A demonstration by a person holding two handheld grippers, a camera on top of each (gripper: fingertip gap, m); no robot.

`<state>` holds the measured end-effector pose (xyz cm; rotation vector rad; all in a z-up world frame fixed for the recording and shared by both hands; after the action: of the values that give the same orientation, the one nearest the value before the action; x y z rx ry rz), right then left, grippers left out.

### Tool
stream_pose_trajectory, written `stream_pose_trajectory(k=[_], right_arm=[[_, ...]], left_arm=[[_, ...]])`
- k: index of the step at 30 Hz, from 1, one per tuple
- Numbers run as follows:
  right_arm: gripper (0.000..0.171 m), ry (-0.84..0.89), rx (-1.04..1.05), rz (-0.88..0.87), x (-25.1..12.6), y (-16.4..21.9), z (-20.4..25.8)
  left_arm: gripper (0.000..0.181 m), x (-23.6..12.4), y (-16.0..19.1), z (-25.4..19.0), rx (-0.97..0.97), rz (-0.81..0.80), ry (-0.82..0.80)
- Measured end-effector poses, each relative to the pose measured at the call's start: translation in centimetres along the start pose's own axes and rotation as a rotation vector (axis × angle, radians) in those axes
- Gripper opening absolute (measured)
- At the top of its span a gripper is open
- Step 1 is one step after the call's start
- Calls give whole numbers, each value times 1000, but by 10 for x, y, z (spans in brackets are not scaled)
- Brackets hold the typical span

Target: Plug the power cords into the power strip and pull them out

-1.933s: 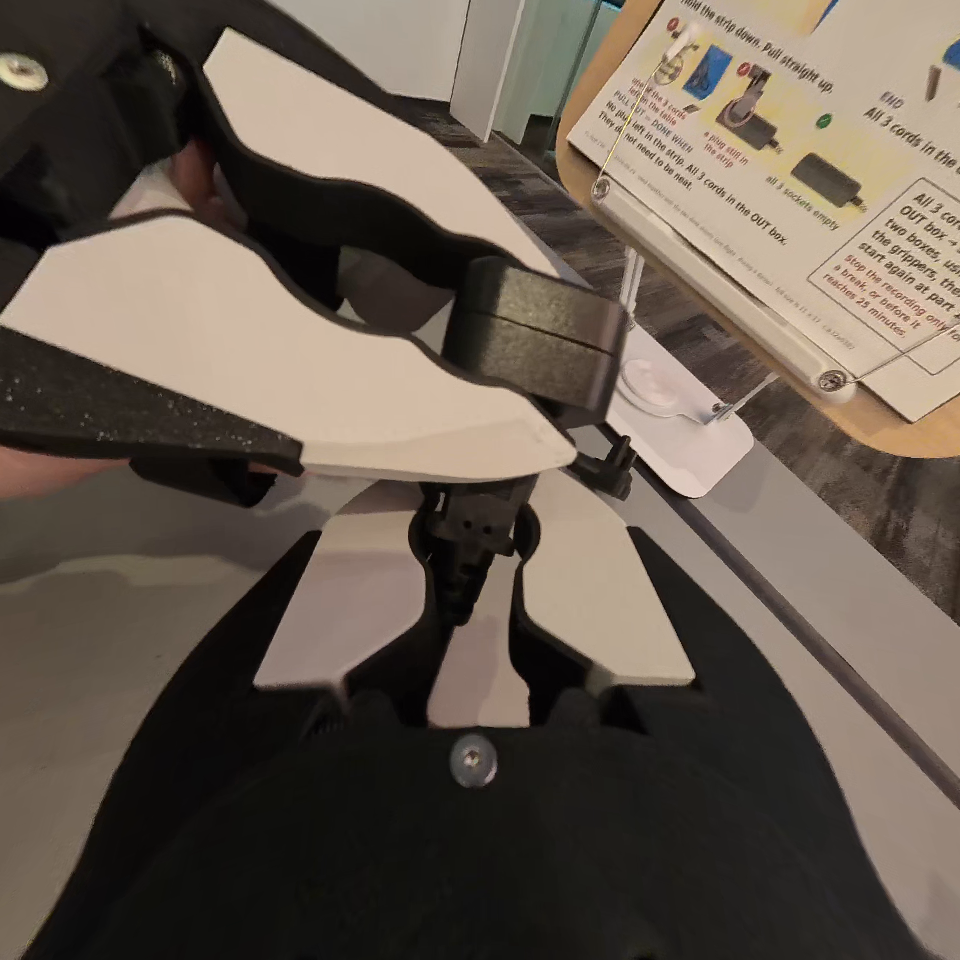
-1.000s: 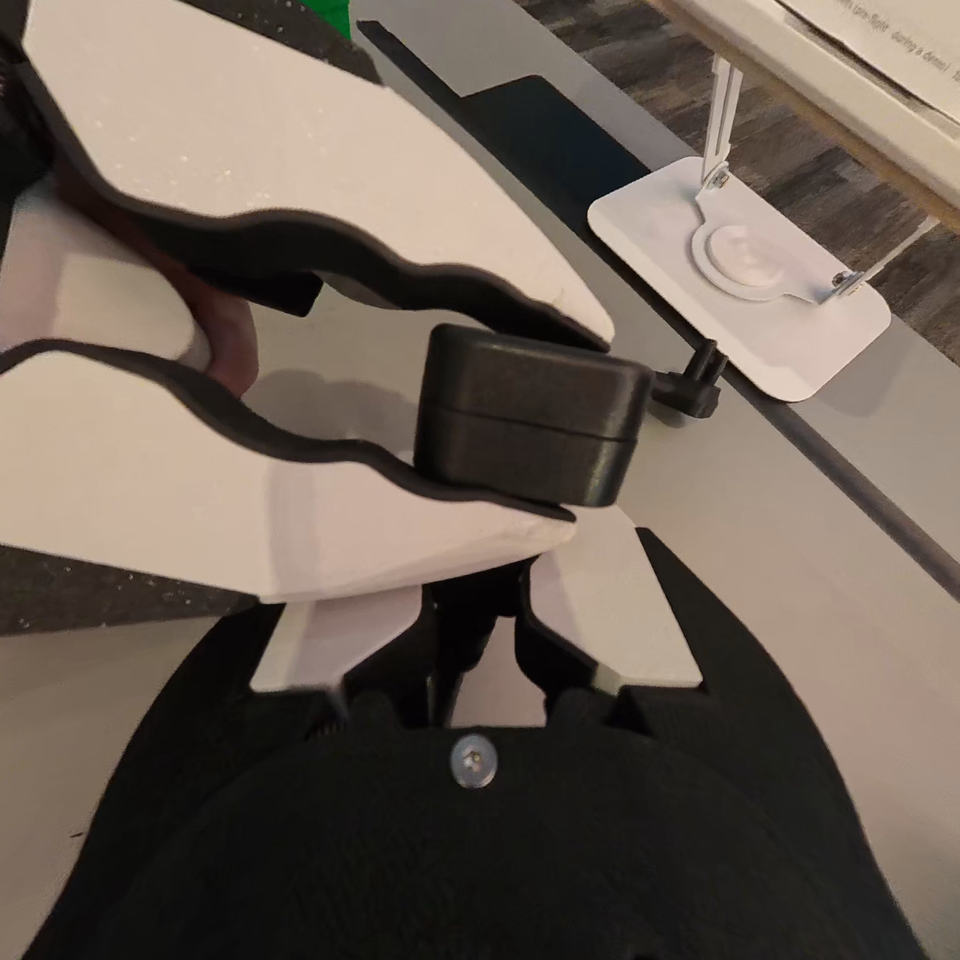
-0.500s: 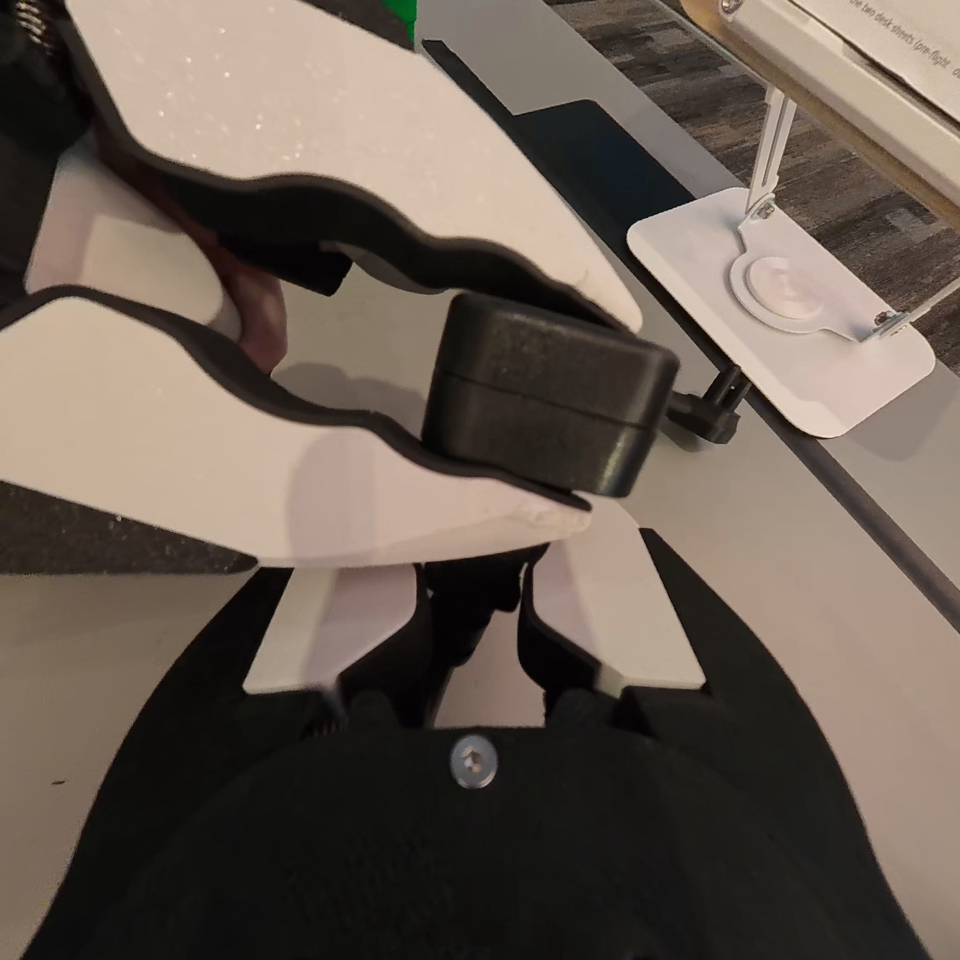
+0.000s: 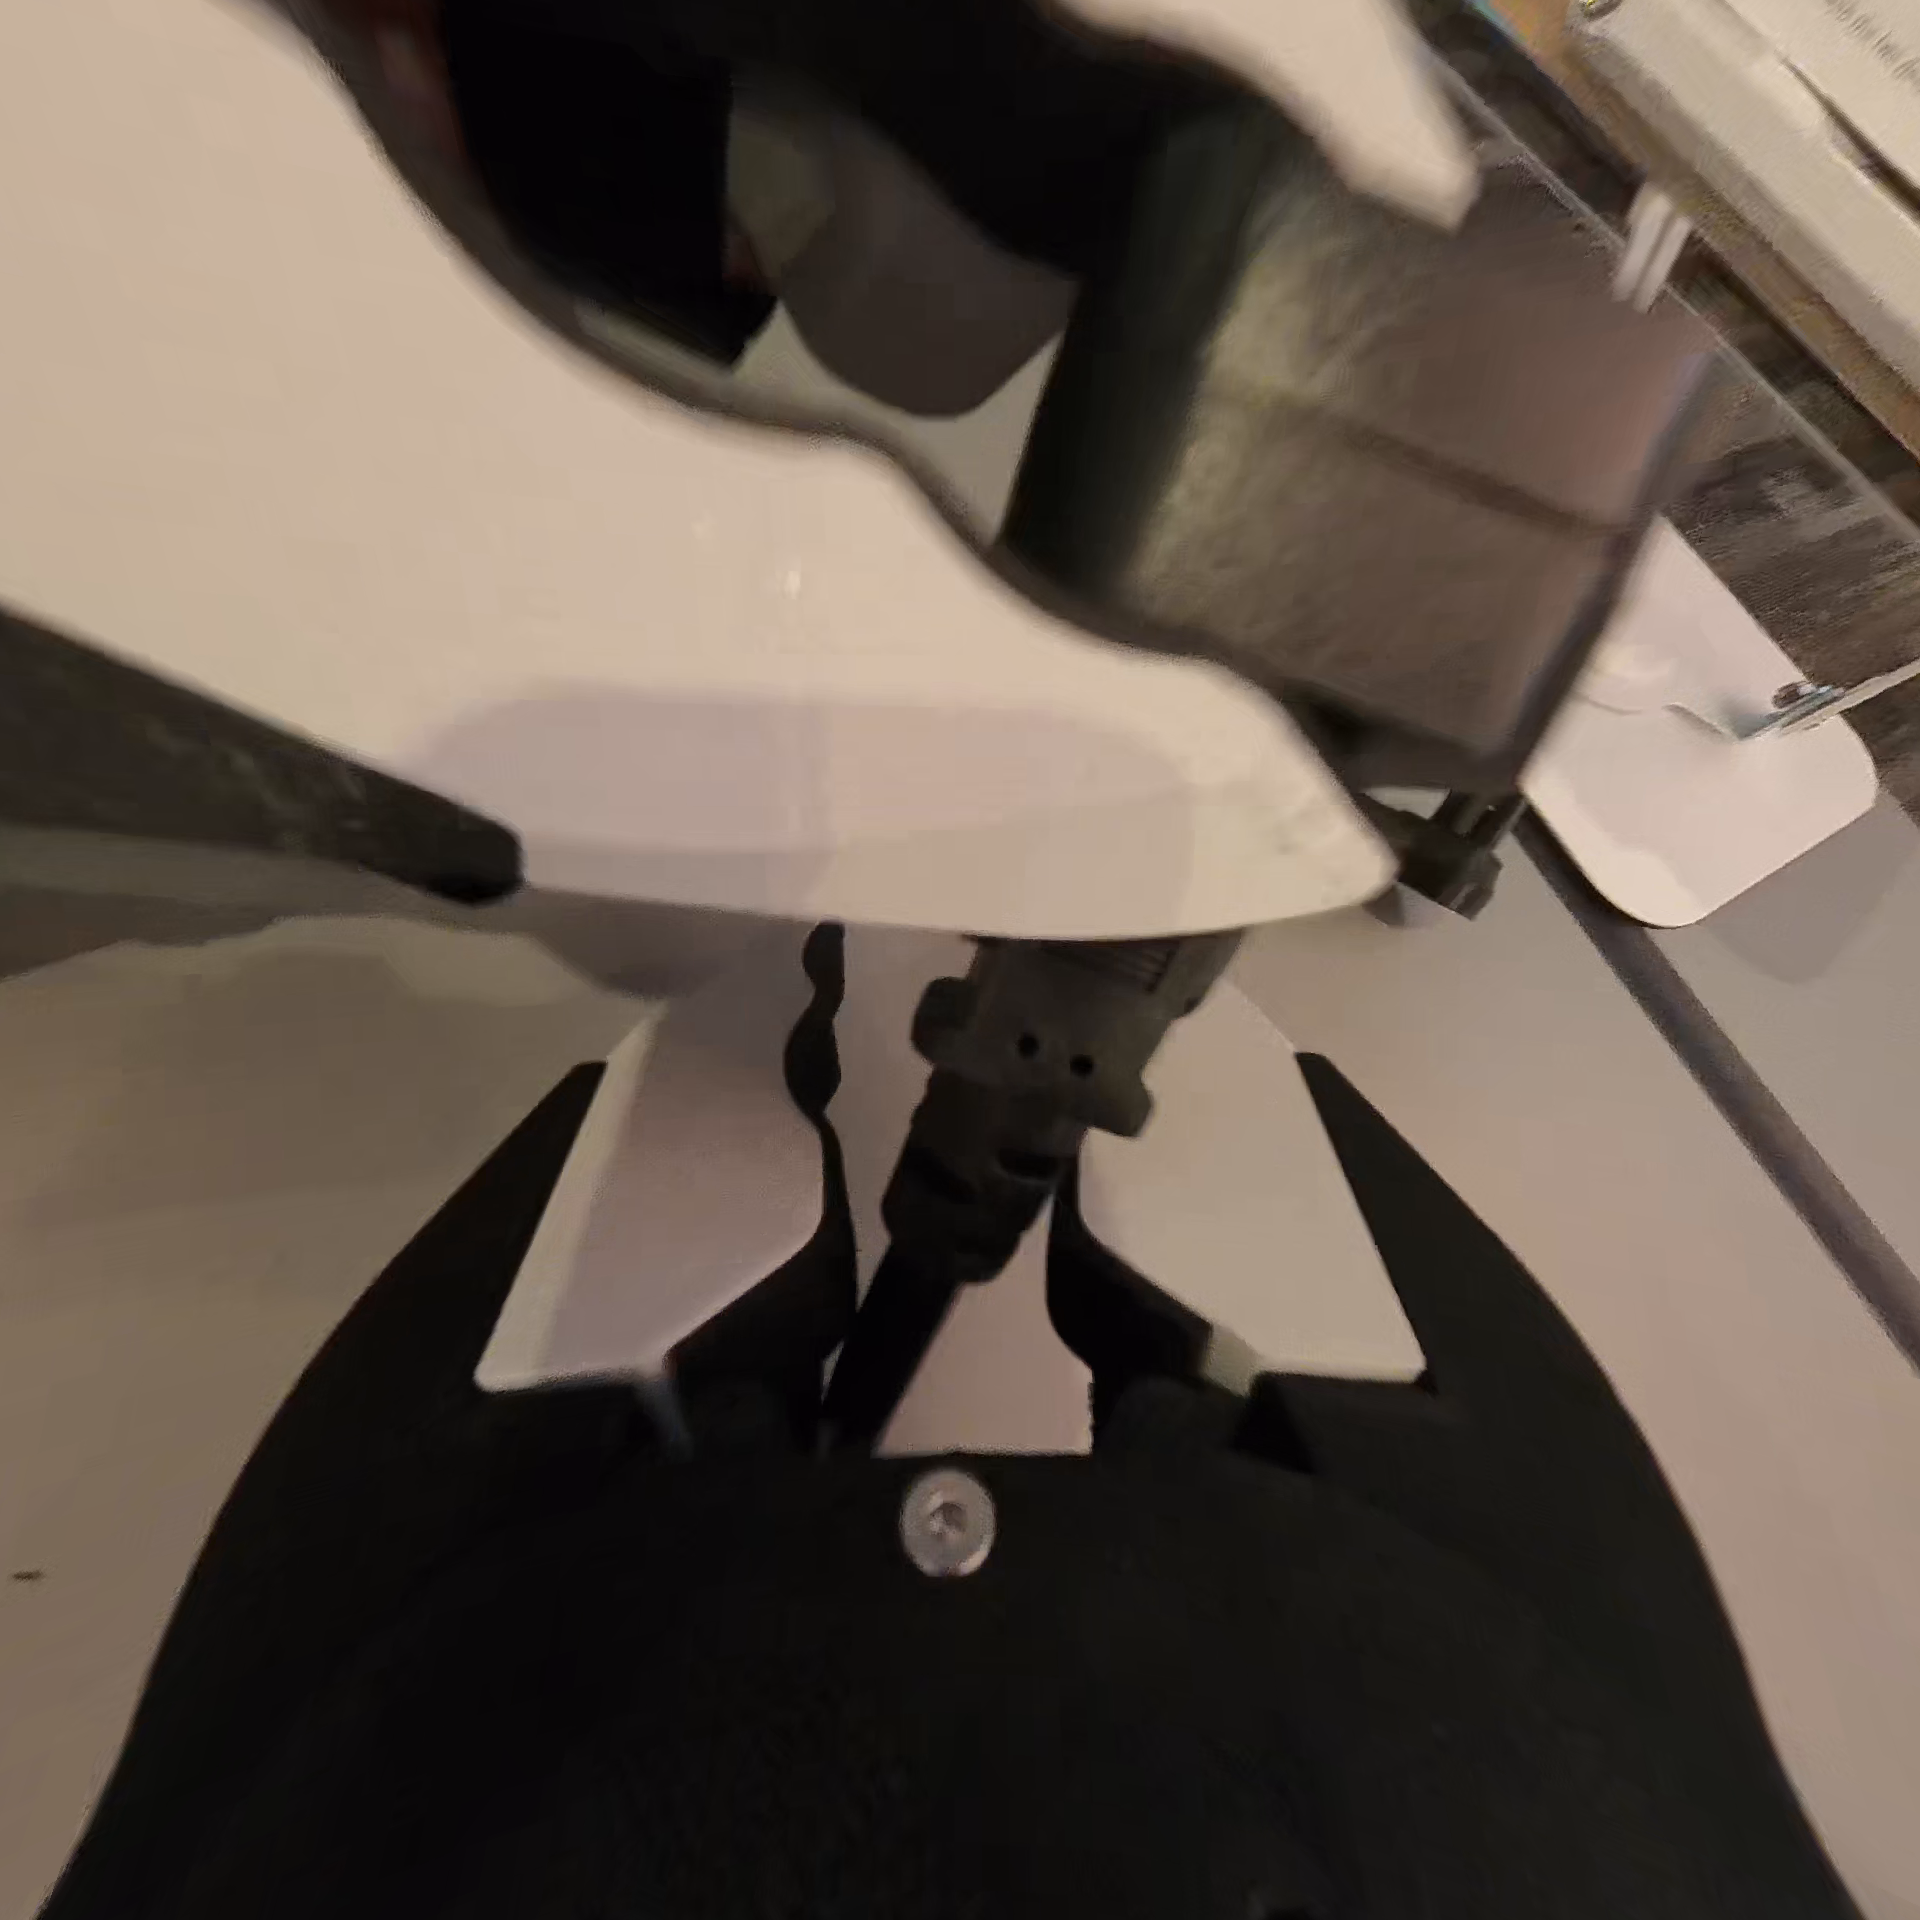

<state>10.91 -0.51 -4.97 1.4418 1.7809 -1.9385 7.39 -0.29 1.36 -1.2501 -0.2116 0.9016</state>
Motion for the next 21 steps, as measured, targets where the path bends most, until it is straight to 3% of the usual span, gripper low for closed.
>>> stream_pose_trajectory(k=[5, 9, 11, 12, 17, 21], right_arm=[[63, -147, 260, -87, -15, -10, -6], [65, -59, 176, -27, -11, -7, -5], [54, -17, 139, 8, -11, -7, -4], [39, 2, 123, 15, -12, -5, -6], [31, -60, 139, 4, -11, -5, -2], [30, -44, 167, -12, -13, -5, -7]], left_arm=[[33, 2, -1, -3, 22, 12, -2], [33, 4, -3, -11, 43, 32, 23], [33, 3, -5, -14, 84, 30, 27], [33, 2, -5, -15, 101, 28, 45], [37, -6, 3, -8, 108, 16, 196], [49, -18, 9, 6, 97, -12, 206]])
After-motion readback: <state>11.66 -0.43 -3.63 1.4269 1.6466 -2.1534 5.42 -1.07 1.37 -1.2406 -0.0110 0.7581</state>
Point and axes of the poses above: each gripper's, where its closed fingertips meet, x out along the fingers, y out of its underside, z = x × y across the jaws, the point moved 5 cm from there along -x, back along the fingers, and after that the axes turned 10 degrees about z, right-handed, at the moved point
